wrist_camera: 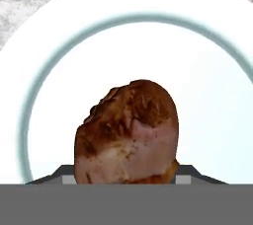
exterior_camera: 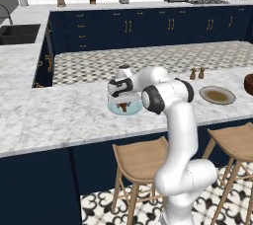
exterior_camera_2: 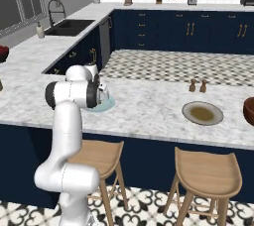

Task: Pick the chicken drumstick and sweet potato from their plates and place them in the bowl. Then put the bowl in the fridge.

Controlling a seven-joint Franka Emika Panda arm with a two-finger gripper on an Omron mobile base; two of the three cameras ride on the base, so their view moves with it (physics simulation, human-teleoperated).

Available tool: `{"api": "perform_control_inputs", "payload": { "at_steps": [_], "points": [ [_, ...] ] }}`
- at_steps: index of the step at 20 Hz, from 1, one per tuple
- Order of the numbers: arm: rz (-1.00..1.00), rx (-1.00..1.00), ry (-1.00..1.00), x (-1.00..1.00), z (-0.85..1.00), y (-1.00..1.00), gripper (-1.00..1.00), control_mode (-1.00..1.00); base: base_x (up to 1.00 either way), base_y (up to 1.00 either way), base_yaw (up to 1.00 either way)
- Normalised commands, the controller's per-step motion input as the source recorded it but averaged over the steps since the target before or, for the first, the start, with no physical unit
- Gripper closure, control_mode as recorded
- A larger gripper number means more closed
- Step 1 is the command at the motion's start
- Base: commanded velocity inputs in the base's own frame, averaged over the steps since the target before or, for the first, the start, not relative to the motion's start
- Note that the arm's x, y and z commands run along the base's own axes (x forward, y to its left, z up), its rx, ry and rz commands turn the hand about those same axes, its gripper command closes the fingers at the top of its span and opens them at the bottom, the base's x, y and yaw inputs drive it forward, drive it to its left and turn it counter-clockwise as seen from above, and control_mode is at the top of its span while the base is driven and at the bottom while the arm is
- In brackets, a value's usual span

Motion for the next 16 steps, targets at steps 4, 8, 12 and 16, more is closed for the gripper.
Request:
{"api": "perform_control_inputs", "payload": {
  "at_steps": [4, 8, 12, 16],
  "points": [
    [-0.01, 0.04, -0.12, -0.96, 0.66, -0.08, 1.00, -1.00, 0.00, 0.00, 0.00],
    [-0.04, 0.04, -0.09, -1.00, 0.99, -0.06, 1.00, -1.00, 0.00, 0.00, 0.00],
    [-0.08, 0.03, -0.10, -1.00, 1.00, -0.23, 1.00, -1.00, 0.00, 0.00, 0.00],
    [-0.06, 0.01, -0.01, -1.00, 0.99, -0.22, 1.00, -1.00, 0.00, 0.00, 0.00]
  ]
}}
